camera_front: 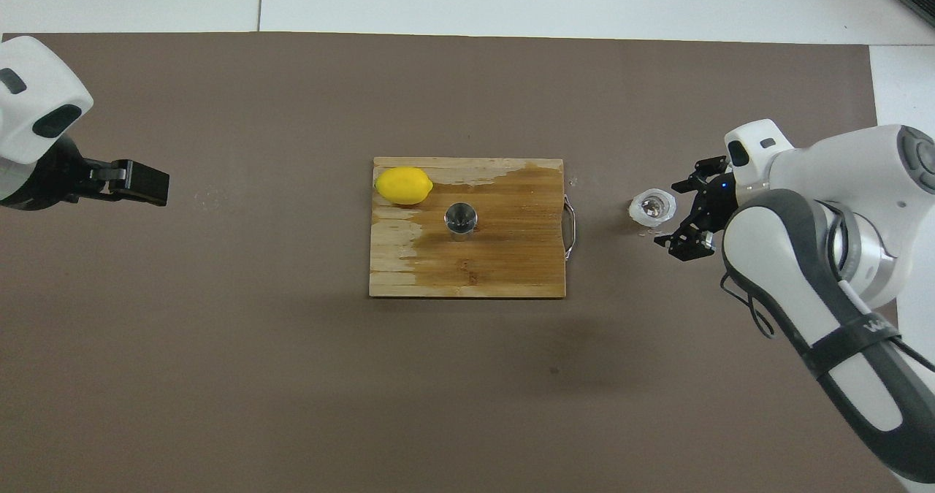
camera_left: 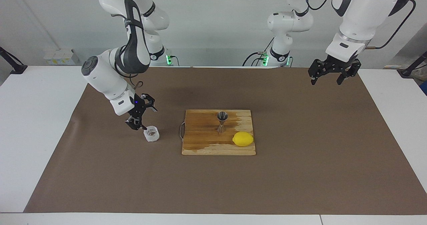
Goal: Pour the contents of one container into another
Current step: 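Set the white cup down, open the right gripper and withdraw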
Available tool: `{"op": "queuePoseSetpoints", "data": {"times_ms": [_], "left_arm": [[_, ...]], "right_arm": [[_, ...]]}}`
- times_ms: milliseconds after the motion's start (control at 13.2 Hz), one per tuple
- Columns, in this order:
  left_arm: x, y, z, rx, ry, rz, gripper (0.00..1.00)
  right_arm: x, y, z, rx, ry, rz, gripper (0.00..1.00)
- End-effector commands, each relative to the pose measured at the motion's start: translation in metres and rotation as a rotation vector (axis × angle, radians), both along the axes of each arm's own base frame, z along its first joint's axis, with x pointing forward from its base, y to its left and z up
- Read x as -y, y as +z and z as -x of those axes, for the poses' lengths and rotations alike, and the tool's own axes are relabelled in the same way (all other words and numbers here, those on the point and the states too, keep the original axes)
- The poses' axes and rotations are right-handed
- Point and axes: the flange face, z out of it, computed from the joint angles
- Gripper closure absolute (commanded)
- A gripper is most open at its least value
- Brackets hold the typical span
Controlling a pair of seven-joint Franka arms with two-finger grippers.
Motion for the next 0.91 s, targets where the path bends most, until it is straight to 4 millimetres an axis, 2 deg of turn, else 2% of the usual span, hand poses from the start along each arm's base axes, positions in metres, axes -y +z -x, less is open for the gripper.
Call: {"op": "queuePoseSetpoints", "data": {"times_ms": [0,228,379,607,834], "left_arm": [[-0.004,0.001,0.003,-0.006,-0.001,-0.009,0.00],[-0.004,0.001,0.003,-0.006,-0.001,-0.009,0.00],[-0.004,0.001,0.003,-0.006,-0.001,-0.009,0.00],[-0.004,0.001,0.003,-0.006,-0.001,-0.009,0.00],[-0.004,0.001,0.003,-0.006,-0.001,-0.009,0.00]], "right_arm": [[-0.032,-0.003,0.004,-0.033,-0.195,0.165,0.00],[-0.036,-0.002,0.009,-0.091,-0.466,0.298,0.00],[-0.027,0.013,0.010,-0.136,-0.617,0.313,0.00],[-0.008,0.067,0.010,-0.216,-0.896,0.343,0.00],[-0.003,0.154,0.020,-0.243,-1.097,0.350,0.00]]}}
